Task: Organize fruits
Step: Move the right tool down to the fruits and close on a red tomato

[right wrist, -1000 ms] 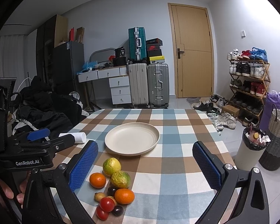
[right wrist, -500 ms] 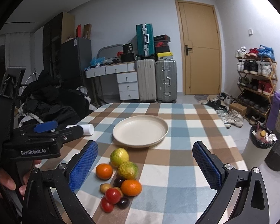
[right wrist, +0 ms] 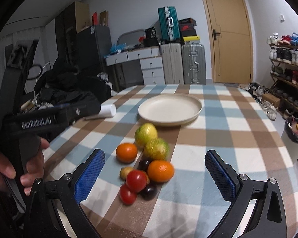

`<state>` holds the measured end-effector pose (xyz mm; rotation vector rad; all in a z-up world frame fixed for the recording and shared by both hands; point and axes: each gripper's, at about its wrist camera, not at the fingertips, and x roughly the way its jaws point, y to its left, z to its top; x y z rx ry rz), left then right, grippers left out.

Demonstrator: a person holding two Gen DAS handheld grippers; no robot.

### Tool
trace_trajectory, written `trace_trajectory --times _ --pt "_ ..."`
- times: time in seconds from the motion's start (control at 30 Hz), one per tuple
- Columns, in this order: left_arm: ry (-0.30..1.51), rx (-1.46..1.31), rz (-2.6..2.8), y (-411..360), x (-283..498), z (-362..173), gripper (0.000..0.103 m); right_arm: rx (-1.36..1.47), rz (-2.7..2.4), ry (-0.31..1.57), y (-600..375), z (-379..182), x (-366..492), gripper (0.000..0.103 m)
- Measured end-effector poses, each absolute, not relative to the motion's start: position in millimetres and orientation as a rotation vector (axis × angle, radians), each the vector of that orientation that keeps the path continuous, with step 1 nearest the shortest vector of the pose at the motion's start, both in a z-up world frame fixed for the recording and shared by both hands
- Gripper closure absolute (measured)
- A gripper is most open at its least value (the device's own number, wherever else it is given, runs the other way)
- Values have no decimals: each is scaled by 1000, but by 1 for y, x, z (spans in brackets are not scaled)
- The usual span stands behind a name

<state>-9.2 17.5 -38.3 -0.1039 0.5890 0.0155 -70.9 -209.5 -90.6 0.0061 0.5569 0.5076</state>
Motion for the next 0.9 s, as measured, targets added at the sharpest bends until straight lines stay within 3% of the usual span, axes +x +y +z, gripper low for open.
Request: trace_trajectory --times 0.43,0.9 --pt "608 -100 29 21 -7 -48 0 -32 529 623 -194 -120 -73 2" --pt "615 -95 30 24 -7 -58 1 -28 555 676 -187 -130 -71 50"
